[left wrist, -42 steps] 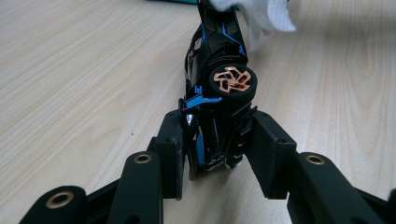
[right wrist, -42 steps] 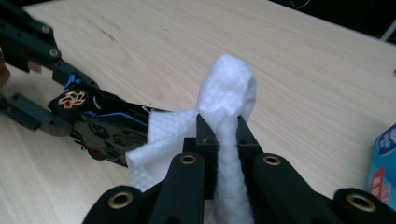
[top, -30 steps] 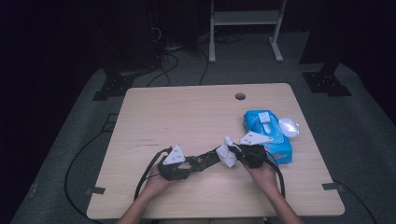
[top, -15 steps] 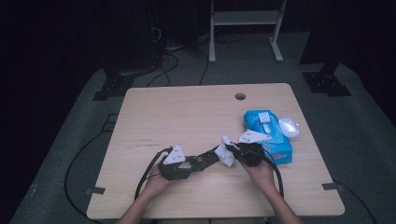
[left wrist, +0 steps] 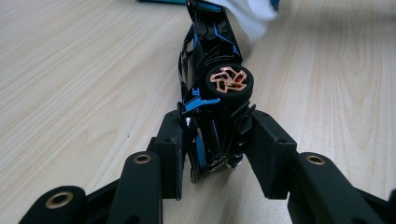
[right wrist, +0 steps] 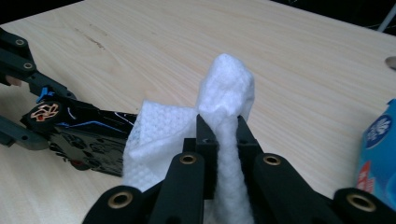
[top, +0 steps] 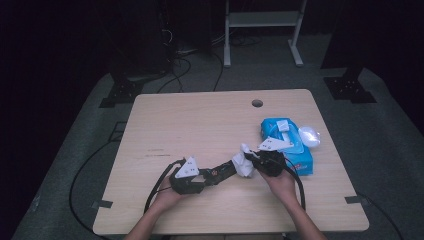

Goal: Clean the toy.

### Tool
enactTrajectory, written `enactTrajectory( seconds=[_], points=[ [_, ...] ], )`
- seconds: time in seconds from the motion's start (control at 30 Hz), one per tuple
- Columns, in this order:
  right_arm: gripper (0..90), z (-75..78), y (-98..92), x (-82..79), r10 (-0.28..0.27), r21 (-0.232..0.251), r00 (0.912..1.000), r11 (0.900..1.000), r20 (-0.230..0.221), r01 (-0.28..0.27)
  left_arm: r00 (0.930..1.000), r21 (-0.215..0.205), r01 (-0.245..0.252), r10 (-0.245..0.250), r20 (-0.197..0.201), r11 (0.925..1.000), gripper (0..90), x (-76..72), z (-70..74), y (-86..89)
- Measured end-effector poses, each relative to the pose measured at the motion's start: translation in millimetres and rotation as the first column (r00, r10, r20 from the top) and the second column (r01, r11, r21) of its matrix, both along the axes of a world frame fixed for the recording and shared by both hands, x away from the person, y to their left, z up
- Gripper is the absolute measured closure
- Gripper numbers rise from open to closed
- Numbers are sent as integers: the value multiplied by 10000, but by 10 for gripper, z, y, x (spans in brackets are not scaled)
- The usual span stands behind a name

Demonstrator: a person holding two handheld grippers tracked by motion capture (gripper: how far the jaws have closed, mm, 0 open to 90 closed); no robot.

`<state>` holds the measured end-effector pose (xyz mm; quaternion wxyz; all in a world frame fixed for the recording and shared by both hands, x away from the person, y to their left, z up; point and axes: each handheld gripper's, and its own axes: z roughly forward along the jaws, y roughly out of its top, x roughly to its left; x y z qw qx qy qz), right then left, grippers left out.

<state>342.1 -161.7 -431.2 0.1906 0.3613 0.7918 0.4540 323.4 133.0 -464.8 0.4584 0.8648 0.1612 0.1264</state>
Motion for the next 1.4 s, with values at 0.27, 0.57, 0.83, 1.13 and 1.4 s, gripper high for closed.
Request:
enactTrajectory(
  seconds=[0.27,0.57,0.83,1.13,1.4],
  points=[
    [848,23,298,-81,1227,-293,9920,9921,278,-1219,9999,14,127,-127,-22,9999,591,-3,1,21],
    [849,-37,-10,29,237,97,9994,9997,-248,-234,9992,171,401,-401,-27,9990,591,13,15,64],
    [849,-43,97,-12,669,363,9969,9972,-422,-654,9995,-323,186,-194,-244,9993,483,15,100,53],
    [849,-93,131,-11,965,1014,9926,9909,-736,-888,9996,802,262,-271,108,9964,580,-10,97,32],
    [849,-219,77,21,971,2164,9848,9742,-1437,-645,9993,950,348,-356,66,9949,582,-14,112,130]
  ],
)
